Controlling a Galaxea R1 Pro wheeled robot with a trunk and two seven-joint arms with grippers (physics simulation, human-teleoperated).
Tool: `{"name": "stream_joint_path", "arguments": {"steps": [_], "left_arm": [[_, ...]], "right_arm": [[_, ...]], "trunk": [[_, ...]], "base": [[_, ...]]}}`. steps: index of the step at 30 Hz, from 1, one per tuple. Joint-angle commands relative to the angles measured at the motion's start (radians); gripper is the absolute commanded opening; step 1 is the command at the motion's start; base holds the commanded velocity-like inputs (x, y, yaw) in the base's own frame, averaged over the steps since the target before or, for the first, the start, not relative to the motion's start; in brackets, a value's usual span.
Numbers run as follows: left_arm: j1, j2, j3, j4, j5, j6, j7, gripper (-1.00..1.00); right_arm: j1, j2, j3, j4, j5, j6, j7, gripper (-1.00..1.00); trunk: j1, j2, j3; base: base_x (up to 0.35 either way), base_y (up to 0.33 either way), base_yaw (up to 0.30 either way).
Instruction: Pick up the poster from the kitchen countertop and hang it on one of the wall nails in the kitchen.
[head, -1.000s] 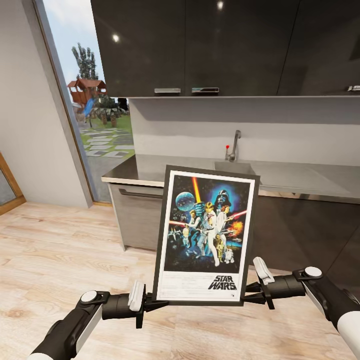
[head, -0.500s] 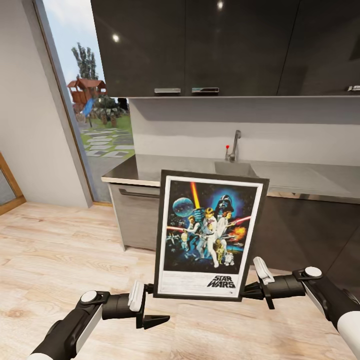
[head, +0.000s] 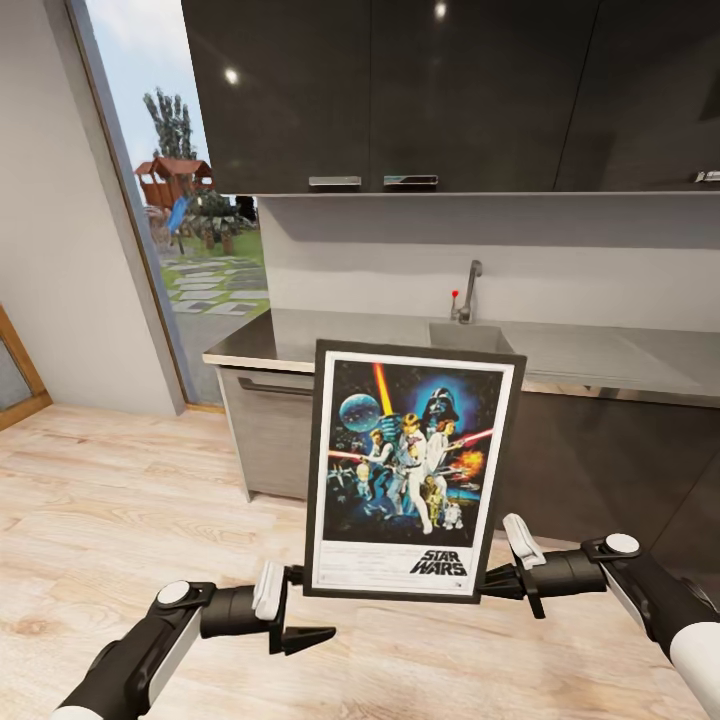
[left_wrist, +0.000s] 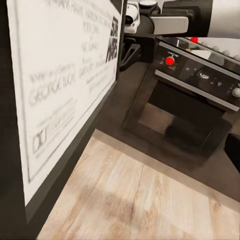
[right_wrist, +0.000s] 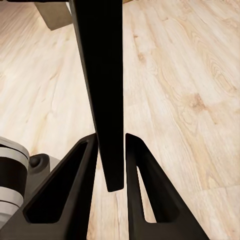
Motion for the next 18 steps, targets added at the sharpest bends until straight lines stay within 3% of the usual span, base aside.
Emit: {"name": "stream_joint_path", "arguments": {"steps": [1, 6, 10, 12, 13, 15, 18], "left_arm": [[-0.001, 0.002, -0.002, 0.001, 0.006, -0.002, 0.0, 1.0], [-0.001, 0.016, 0.023, 0.0, 0.007, -0.002, -0.003, 1.0], [-0.001, 0.043, 0.053, 0.0, 0.006, -0.002, -0.038, 1.0], [-0.001, 0.056, 0.104, 0.002, 0.005, -0.002, -0.091, 1.0], [-0.001, 0.061, 0.156, 0.006, 0.003, -0.003, -0.12, 1.0], [-0.001, 0.069, 0.203, 0.01, 0.002, -0.003, -0.143, 1.0], [-0.001, 0.091, 0.241, 0.013, 0.001, -0.003, -0.181, 1.0]], "right_arm": [[-0.001, -0.001, 0.007, 0.001, -0.009, -0.007, 0.0, -1.0], [-0.001, -0.002, 0.006, 0.001, -0.009, -0.006, 0.0, -1.0], [-0.001, -0.002, 0.006, 0.001, -0.009, -0.006, 0.0, -1.0], [-0.001, -0.002, 0.006, 0.001, -0.009, -0.006, 0.0, -1.0], [-0.001, -0.002, 0.006, 0.001, -0.009, -0.007, 0.0, -1.0], [-0.001, -0.002, 0.006, 0.001, -0.008, -0.007, 0.0, -1.0], [-0.001, -0.002, 0.006, 0.001, -0.009, -0.006, 0.0, -1.0]], "trunk": [[0.0, -0.001, -0.001], [0.0, -0.001, -0.001], [0.0, -0.001, -0.001], [0.0, -0.001, -0.001], [0.0, -0.001, -0.001], [0.0, -0.001, -0.001], [0.0, -0.001, -0.001]], "base": [[0.0, 0.0, 0.0], [0.0, 0.0, 0.0], [0.0, 0.0, 0.0], [0.0, 0.0, 0.0], [0.0, 0.0, 0.0], [0.0, 0.0, 0.0], [0.0, 0.0, 0.0]]}}
